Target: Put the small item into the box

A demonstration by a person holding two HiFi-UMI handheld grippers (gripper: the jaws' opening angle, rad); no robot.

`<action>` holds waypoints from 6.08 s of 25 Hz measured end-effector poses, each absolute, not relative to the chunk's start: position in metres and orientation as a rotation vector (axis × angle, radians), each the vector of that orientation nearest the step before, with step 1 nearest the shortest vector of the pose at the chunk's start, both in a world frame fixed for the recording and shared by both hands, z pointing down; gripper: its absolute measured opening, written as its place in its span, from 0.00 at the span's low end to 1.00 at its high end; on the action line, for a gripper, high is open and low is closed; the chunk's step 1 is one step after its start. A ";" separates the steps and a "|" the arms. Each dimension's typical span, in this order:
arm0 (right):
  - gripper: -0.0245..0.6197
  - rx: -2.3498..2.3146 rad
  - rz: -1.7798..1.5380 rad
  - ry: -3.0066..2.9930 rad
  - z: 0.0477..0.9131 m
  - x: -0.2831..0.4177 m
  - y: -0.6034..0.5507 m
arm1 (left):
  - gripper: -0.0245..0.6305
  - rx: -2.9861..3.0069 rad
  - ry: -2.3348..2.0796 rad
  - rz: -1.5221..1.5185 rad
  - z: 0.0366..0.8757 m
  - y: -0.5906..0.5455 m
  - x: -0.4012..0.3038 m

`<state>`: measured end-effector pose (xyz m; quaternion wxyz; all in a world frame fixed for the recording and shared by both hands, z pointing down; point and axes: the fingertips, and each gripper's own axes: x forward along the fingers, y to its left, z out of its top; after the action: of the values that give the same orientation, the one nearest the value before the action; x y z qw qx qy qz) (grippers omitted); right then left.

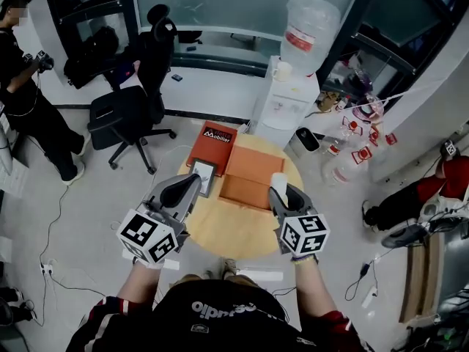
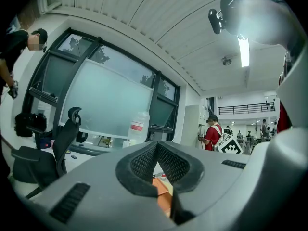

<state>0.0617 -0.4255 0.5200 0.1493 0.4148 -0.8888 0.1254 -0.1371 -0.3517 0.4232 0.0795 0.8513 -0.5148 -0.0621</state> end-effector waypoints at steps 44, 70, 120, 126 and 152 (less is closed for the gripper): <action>0.31 0.667 0.527 -1.783 0.843 0.089 -0.495 | 0.06 2.378 -1.687 0.061 0.475 -0.395 -0.125; 0.36 0.675 0.596 -1.974 0.823 0.066 -0.488 | 0.06 2.402 -1.665 0.065 0.470 -0.378 -0.127; 0.32 1.255 0.586 -2.199 0.621 0.111 -0.354 | 0.06 2.667 -1.347 -0.153 0.420 -0.318 -0.112; 0.31 1.288 0.560 -2.267 0.587 0.106 -0.333 | 0.06 2.695 -1.318 -0.157 0.411 -0.310 -0.109; 0.23 1.438 0.317 -2.608 0.435 0.084 -0.247 | 0.06 2.740 -1.271 -0.193 0.391 -0.264 -0.102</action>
<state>0.0835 -0.2474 0.4346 0.0734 0.4787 -0.8685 0.1055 -0.1020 -0.2637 0.3914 0.0574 0.9038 -0.4193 -0.0636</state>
